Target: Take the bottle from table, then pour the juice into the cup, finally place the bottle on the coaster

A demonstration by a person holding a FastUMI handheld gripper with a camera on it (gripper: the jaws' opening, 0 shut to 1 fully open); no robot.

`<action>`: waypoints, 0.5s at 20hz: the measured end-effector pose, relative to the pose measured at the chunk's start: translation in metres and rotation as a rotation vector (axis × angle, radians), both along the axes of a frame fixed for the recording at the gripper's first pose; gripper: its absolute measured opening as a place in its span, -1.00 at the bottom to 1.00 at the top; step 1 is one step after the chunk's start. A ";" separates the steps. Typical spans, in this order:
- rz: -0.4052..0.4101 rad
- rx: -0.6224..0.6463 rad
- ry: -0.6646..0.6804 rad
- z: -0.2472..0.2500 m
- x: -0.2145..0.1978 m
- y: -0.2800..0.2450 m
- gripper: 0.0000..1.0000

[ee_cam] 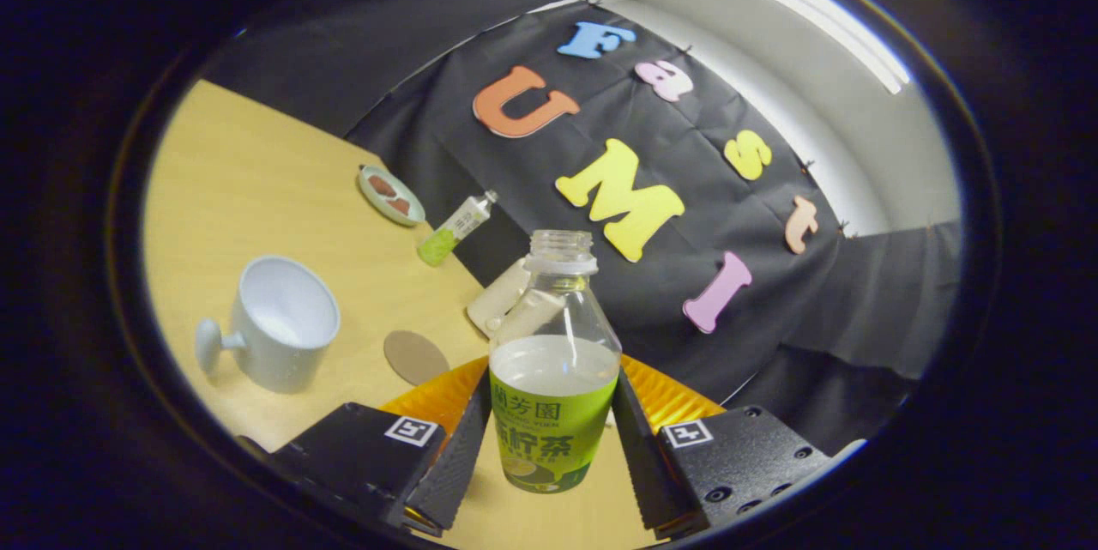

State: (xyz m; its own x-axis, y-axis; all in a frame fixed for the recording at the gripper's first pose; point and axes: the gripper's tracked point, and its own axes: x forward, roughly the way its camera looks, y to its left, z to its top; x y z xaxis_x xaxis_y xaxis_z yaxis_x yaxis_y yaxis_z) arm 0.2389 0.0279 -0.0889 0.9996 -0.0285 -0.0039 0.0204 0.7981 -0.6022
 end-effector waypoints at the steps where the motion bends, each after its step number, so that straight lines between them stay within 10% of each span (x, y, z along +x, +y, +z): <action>1: 0.010 0.065 -0.005 0.004 0.005 0.001 0.60; 10: 0.115 0.472 0.059 0.022 0.060 0.029 0.60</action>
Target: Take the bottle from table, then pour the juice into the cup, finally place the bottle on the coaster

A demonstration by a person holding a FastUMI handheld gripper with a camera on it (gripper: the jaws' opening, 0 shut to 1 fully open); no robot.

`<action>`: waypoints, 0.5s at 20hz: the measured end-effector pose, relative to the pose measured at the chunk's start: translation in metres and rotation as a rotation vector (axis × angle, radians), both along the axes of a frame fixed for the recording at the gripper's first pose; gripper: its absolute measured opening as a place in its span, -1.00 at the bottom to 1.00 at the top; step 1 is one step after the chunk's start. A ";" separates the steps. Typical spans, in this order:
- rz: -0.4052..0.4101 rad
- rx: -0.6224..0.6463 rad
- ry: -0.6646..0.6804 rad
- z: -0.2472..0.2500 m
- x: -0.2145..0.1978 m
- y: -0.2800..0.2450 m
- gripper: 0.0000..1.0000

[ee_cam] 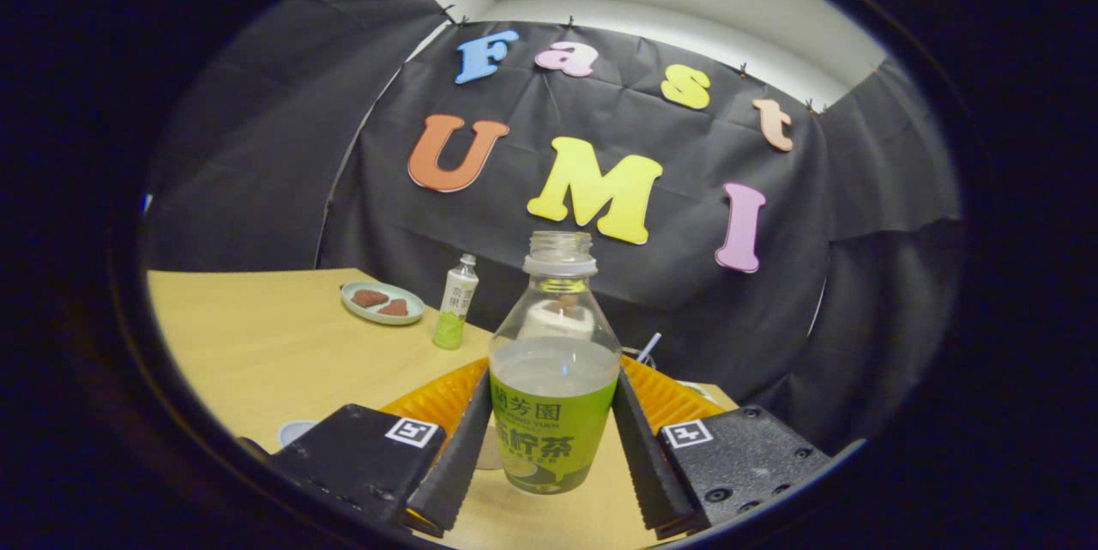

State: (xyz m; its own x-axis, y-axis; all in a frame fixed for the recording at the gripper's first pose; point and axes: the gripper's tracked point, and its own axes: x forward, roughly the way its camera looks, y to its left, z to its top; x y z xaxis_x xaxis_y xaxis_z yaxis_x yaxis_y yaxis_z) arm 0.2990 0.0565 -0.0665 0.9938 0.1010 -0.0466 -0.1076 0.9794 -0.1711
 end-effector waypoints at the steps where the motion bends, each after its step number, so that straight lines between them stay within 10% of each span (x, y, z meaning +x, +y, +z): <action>1: 0.012 0.038 0.014 0.000 0.006 0.004 0.60; 10: 0.031 0.178 0.133 -0.036 0.077 0.028 0.62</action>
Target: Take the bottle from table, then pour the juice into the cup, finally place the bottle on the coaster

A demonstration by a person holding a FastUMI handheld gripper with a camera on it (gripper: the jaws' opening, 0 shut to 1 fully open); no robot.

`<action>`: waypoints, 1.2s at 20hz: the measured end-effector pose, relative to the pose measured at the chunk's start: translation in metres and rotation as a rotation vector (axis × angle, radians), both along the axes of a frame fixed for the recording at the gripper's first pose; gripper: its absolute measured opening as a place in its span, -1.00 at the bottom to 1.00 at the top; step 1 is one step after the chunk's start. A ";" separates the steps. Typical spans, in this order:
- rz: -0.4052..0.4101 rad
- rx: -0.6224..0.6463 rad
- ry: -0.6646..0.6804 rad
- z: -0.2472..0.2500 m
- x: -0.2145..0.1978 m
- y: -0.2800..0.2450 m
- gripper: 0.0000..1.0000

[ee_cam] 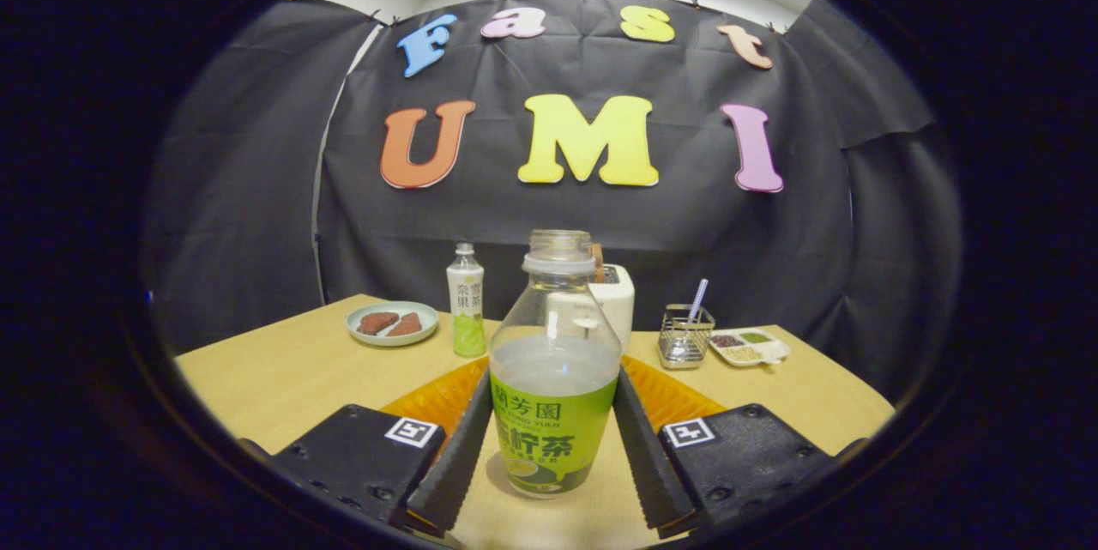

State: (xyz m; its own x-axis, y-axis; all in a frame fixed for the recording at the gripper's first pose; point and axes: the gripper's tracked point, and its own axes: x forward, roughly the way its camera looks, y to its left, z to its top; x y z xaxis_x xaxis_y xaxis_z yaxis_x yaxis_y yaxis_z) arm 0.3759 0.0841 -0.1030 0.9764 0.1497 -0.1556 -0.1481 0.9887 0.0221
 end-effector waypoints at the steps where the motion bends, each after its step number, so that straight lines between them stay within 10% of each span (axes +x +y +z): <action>1: -0.003 0.001 -0.001 -0.004 0.005 0.001 0.62; 18: 0.010 0.003 0.023 -0.025 0.022 0.008 0.69; 24: 0.004 0.009 -0.008 -0.008 0.003 0.005 1.00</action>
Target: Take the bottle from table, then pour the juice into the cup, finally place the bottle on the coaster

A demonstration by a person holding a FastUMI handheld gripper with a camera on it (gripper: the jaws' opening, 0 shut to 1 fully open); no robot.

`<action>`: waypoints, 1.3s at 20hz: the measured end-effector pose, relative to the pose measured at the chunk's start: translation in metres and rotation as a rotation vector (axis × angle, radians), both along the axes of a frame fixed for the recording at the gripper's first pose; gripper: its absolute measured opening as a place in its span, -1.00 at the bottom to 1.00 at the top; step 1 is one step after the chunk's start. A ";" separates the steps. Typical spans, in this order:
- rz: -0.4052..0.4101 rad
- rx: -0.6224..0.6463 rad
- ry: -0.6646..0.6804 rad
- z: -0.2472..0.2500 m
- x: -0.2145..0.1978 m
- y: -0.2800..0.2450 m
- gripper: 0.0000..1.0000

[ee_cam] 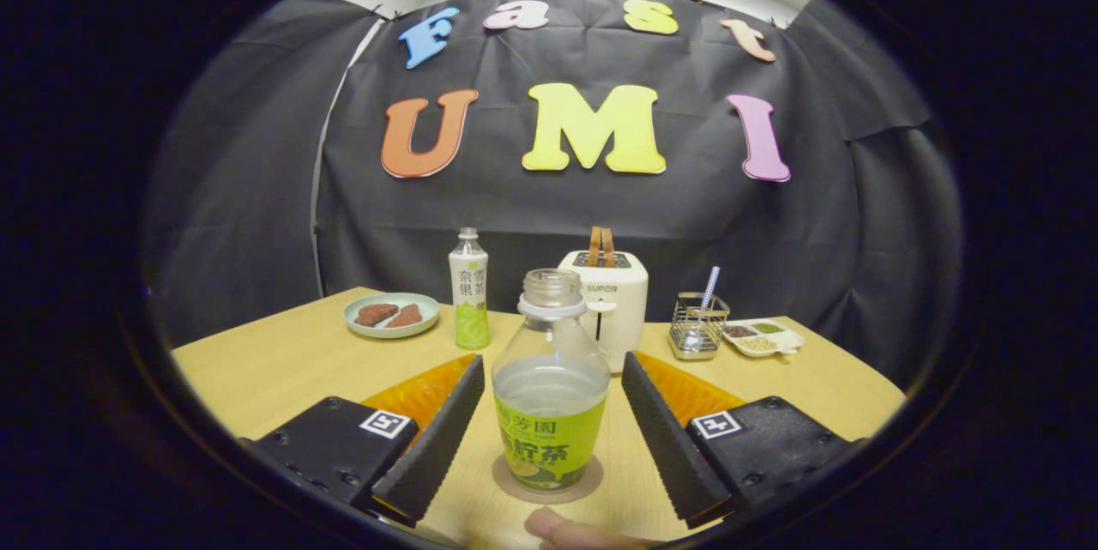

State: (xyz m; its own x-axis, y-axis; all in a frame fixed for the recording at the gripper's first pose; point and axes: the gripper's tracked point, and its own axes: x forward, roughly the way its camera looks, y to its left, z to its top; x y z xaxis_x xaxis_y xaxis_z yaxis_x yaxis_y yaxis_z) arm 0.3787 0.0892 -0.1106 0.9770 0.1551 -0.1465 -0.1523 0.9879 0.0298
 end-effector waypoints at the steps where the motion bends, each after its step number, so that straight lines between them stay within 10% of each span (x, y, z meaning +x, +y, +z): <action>1: 0.006 0.006 -0.009 0.004 -0.003 0.000 1.00; 26: -0.156 0.033 -0.087 0.131 -0.318 -0.082 1.00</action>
